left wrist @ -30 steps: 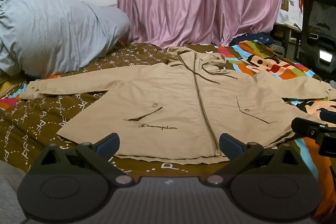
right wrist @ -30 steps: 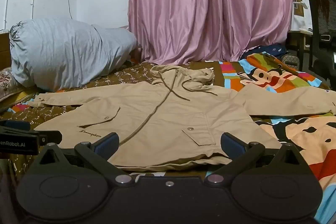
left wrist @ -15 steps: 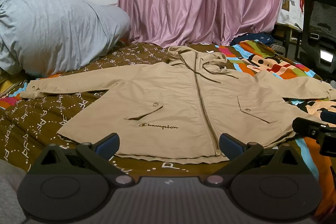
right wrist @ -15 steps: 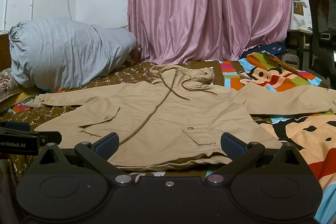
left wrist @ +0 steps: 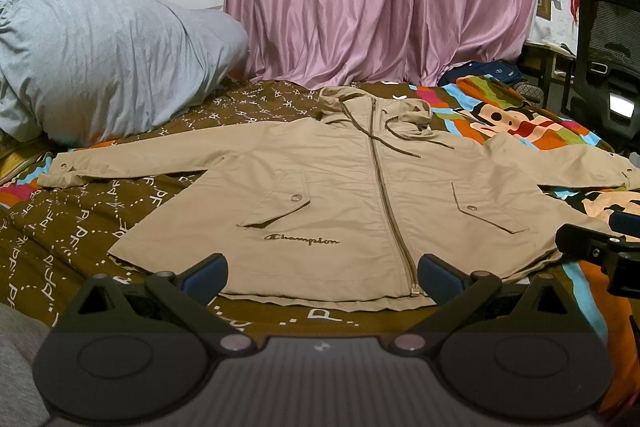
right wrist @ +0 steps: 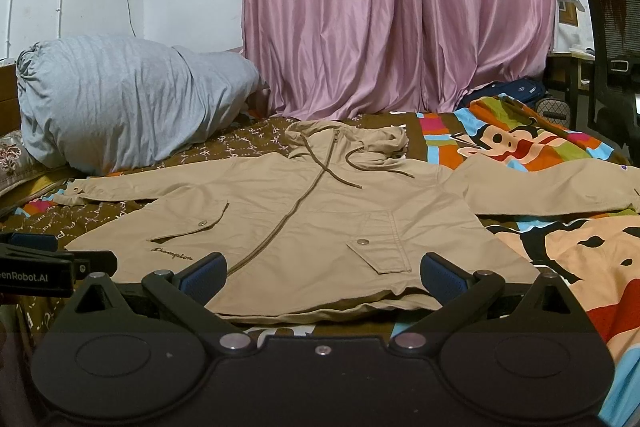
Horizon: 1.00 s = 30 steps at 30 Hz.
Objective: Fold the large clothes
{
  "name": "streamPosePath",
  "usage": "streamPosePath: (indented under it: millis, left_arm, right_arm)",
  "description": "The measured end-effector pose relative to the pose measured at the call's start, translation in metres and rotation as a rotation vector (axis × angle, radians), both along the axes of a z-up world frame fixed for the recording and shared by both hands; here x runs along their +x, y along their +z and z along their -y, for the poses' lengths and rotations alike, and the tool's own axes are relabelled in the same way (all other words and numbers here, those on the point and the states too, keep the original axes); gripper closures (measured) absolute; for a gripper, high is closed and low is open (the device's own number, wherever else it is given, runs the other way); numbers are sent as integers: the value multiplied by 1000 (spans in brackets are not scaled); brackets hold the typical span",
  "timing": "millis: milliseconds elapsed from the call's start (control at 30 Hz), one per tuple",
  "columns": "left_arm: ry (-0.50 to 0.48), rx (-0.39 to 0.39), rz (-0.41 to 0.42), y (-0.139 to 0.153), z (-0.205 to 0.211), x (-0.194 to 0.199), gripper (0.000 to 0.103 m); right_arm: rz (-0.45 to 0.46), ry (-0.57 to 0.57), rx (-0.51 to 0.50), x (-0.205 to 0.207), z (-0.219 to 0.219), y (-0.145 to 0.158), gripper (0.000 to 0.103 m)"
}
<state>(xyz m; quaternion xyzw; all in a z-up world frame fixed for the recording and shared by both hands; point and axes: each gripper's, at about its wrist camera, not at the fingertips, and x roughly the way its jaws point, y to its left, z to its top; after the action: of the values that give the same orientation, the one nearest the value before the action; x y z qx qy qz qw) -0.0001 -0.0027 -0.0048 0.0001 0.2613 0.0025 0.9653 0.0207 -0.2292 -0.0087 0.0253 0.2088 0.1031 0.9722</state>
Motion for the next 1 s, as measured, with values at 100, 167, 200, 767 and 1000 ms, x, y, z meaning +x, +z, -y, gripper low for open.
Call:
streamPosePath:
  millis: [100, 167, 200, 767, 1000]
  left_arm:
    - [1, 0, 0, 0, 0, 0, 1]
    - [1, 0, -1, 1, 0, 0, 0]
    - [1, 0, -1, 0, 0, 0, 0]
    - [1, 0, -3, 1, 0, 0, 0]
    - [1, 0, -4, 1, 0, 0, 1]
  right_arm:
    - [-1, -1, 1, 0, 0, 0, 1]
    - [-1, 0, 1, 0, 0, 2, 1]
    - [-1, 0, 1, 0, 0, 3, 1]
    - [-10, -3, 3, 1, -1, 0, 0]
    - [-12, -3, 4, 2, -1, -1, 0]
